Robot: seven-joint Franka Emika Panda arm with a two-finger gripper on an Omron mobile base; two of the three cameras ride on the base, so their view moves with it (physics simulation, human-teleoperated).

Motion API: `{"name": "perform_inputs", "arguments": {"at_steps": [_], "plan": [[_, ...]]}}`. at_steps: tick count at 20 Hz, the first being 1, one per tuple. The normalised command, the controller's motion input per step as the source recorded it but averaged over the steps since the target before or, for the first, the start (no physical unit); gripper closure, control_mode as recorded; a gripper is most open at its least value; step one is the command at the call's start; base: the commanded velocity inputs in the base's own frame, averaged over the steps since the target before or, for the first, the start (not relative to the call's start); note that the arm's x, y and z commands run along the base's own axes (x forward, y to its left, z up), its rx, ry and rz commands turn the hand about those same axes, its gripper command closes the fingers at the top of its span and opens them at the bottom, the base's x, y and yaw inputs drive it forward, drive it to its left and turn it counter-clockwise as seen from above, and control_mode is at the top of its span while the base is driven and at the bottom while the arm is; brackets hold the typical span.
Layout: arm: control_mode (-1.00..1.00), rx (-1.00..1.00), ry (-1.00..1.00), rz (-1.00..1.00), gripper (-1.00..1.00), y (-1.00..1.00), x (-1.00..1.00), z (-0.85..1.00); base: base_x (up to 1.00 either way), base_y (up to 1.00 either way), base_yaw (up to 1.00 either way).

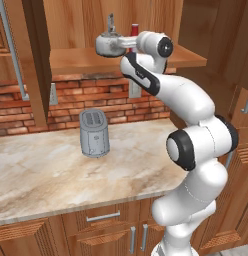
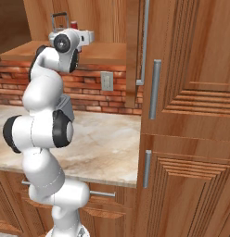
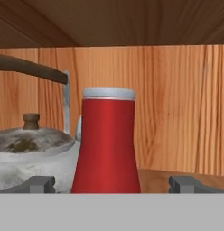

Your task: The dining table condiment station is running low on ketchup. Refill the condiment station by opening the cabinet and taking the ketchup from the cabinet and placing it on the dining table.

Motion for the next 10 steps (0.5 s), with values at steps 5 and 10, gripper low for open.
{"name": "perform_inputs", "arguments": {"at_steps": [5,10], "plan": [[-1.0,-0.01,0.0,0.0,1.0,0.11,0.06,-0.14,0.0,0.0,0.0],[-1.0,-0.04,0.0,0.01,1.0,0.12,0.0,-0.11,0.0,0.0,0.0]]}}
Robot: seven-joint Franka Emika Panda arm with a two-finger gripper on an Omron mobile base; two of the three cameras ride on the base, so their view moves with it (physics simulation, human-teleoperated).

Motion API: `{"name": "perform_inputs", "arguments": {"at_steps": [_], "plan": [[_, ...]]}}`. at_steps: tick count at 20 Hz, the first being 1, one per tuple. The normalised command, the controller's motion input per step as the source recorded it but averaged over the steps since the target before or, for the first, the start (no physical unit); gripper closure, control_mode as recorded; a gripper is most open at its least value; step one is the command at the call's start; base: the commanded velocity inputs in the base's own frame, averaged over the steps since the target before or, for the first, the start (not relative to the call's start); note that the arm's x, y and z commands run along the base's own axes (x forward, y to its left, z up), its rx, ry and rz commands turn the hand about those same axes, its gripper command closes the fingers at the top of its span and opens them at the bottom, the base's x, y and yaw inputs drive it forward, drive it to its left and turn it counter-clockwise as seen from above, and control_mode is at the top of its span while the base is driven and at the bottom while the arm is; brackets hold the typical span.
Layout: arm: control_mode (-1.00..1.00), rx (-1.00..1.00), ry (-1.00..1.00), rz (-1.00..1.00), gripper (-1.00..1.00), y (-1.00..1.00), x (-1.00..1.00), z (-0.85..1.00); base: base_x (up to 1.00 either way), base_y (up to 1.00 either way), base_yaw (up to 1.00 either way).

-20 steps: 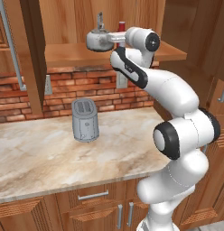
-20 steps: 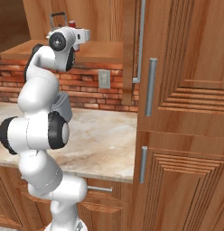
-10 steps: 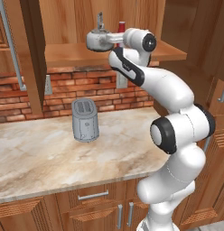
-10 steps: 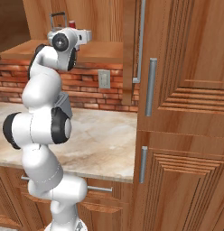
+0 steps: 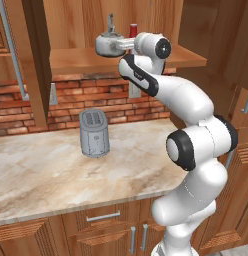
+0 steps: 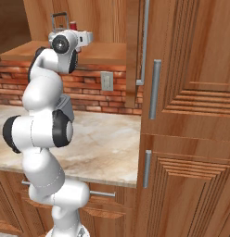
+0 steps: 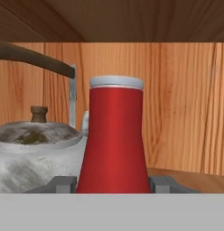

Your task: The dining table condiment station is running low on ketchup. Refill the condiment station by opening the cabinet and taking the ketchup from the cabinet and placing it on the dining table.

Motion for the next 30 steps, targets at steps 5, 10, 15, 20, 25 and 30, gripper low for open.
{"name": "perform_inputs", "arguments": {"at_steps": [5,10,15,20,25,30], "plan": [[-1.0,-0.08,0.03,0.0,1.0,0.22,0.0,-0.06,0.0,0.0,0.0],[-1.0,-0.02,0.02,0.01,1.0,0.04,0.0,-0.01,0.0,0.0,0.0],[-1.0,0.0,-0.01,0.0,1.0,-0.01,0.0,0.0,0.0,0.0,0.0],[-1.0,0.02,-0.01,0.0,1.0,-0.05,-0.04,0.0,0.0,0.0,0.0],[-1.0,0.08,-0.08,0.0,1.0,-0.12,-0.49,0.12,0.0,0.0,0.0],[-1.0,0.01,-0.09,0.07,1.0,-0.01,-0.92,0.17,0.0,0.0,0.0]]}}
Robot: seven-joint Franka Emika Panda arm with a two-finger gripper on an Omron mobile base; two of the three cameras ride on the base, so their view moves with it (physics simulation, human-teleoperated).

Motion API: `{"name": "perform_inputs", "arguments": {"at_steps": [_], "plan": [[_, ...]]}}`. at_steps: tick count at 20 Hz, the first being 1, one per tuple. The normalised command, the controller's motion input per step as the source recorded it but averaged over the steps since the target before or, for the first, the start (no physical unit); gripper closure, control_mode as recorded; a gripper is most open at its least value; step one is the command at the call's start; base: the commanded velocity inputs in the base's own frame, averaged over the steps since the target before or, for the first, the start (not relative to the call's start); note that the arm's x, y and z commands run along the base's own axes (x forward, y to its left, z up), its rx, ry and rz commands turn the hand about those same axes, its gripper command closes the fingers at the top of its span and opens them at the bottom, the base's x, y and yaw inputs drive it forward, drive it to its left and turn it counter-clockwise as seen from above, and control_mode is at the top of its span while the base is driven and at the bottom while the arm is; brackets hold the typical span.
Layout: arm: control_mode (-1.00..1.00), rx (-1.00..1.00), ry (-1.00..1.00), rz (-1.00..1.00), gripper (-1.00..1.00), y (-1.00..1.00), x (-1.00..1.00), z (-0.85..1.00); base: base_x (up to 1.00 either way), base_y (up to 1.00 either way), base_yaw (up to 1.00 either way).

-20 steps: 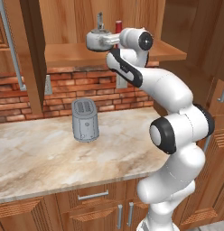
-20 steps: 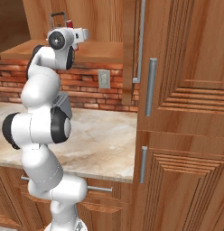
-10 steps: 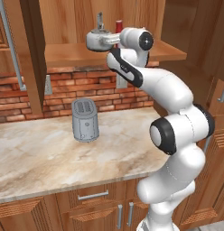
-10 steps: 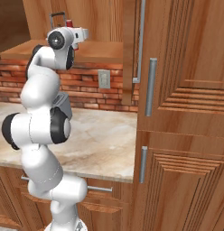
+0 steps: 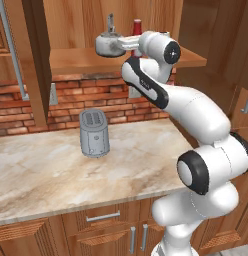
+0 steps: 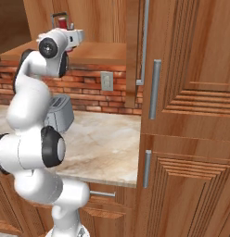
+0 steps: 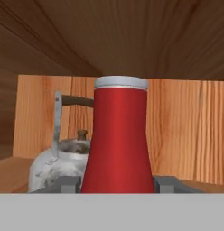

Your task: The dining table condiment station is running low on ketchup. Refill the condiment station by opening the cabinet and taking the ketchup from the cabinet and placing it on the dining table.

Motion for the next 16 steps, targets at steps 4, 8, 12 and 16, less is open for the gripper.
{"name": "perform_inputs", "arguments": {"at_steps": [4,8,12,16], "plan": [[-1.0,0.0,-0.01,0.05,1.0,0.0,-1.0,0.27,0.0,0.0,0.0],[-1.0,-0.02,0.04,0.01,1.0,0.03,-1.0,0.48,0.0,0.0,0.0],[-1.0,-0.07,0.06,0.01,1.0,0.0,-1.0,0.34,0.0,0.0,0.0],[-1.0,-0.08,0.01,0.01,1.0,0.0,-1.0,0.04,0.0,0.0,0.0]]}}
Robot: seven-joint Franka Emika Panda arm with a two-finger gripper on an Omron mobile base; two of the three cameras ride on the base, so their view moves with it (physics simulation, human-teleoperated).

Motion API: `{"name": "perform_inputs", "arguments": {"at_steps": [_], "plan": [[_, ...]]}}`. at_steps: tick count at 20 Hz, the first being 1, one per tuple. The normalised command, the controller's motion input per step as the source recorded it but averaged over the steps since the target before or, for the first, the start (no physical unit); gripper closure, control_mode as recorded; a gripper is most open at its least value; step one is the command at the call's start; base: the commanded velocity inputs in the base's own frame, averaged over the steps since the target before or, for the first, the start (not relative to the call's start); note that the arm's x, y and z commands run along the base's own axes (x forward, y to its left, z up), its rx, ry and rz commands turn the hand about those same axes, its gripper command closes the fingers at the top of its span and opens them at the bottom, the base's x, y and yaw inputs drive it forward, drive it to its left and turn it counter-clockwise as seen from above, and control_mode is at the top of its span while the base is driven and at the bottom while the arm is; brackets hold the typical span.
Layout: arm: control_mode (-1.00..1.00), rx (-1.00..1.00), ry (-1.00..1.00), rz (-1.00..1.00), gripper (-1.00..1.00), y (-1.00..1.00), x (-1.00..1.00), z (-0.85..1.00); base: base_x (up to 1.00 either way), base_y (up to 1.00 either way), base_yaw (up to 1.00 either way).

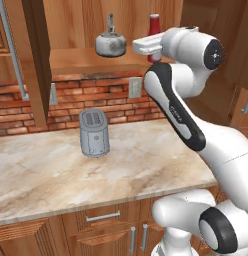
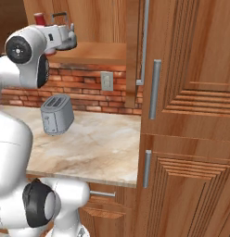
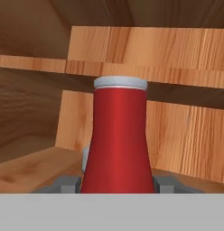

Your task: The dining table condiment station is running low on ketchup. Refill the condiment station by opening the cabinet and taking the ketchup from the cabinet and placing it on the dining table.

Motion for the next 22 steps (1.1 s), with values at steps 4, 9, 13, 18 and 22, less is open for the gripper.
{"name": "perform_inputs", "arguments": {"at_steps": [4,9,13,18,22], "plan": [[-1.0,-0.06,0.0,0.02,1.0,-0.01,-1.0,-0.07,0.0,0.0,0.0],[-1.0,-0.02,0.0,0.06,1.0,-0.14,-1.0,-0.26,0.0,0.0,0.0],[-1.0,0.0,0.01,0.09,1.0,-0.38,-0.98,-0.33,0.0,0.0,0.0],[-1.0,-0.02,0.14,0.01,1.0,-0.04,-0.48,-0.36,0.0,0.0,0.0],[-1.0,-0.01,0.13,0.0,1.0,0.03,-0.03,-0.27,0.0,0.0,0.0]]}}
